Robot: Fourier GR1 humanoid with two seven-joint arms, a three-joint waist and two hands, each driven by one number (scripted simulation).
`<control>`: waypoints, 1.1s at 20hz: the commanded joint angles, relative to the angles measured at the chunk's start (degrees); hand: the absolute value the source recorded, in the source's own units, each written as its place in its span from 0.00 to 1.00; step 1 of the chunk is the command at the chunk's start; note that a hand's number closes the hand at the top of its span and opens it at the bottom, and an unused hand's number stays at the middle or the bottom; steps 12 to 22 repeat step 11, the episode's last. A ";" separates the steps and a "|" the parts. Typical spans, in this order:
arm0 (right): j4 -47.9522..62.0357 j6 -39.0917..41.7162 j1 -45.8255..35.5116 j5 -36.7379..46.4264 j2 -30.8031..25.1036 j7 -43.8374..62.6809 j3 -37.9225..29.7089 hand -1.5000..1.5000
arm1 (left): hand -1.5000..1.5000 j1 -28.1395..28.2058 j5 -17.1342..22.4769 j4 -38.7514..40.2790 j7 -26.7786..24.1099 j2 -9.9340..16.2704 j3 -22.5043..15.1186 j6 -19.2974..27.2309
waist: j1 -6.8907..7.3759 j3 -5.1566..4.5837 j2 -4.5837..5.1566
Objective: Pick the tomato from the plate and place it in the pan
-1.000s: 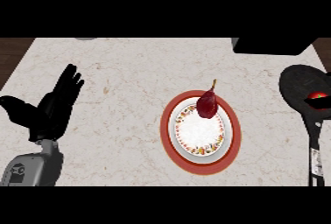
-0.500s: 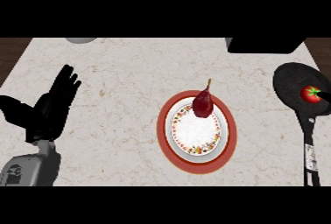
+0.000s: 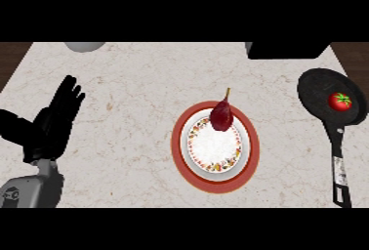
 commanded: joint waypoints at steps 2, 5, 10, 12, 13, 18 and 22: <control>-0.67 10.13 6.88 -3.83 -3.16 -5.18 0.32 0.00 | 0.50 -1.35 0.17 2.61 -0.64 0.37 0.80 -0.72 | 0.39 -0.02 0.11; -1.28 12.87 10.74 -5.94 -4.70 -6.67 0.62 0.00 | 0.50 2.80 -0.08 1.25 -3.84 -1.28 -0.64 -1.76 | 0.52 -0.03 0.06; -5.56 11.27 14.00 -10.85 -1.14 -5.84 3.94 0.00 | 0.50 -1.68 -1.48 1.79 -1.28 -1.27 -0.42 -0.03 | 0.35 -0.09 -0.02; -5.46 9.56 15.84 -10.34 1.52 -8.76 3.97 0.00 | 0.50 2.72 -2.32 -0.53 -2.74 -3.37 -2.38 0.53 | 0.41 -0.09 -0.06; -5.46 9.56 15.84 -10.34 1.52 -8.76 3.97 0.00 | 0.50 2.72 -2.32 -0.53 -2.74 -3.37 -2.38 0.53 | 0.41 -0.09 -0.06; -5.46 9.56 15.84 -10.34 1.52 -8.76 3.97 0.00 | 0.50 2.72 -2.32 -0.53 -2.74 -3.37 -2.38 0.53 | 0.41 -0.09 -0.06; -5.46 9.56 15.84 -10.34 1.52 -8.76 3.97 0.00 | 0.50 2.72 -2.32 -0.53 -2.74 -3.37 -2.38 0.53 | 0.41 -0.09 -0.06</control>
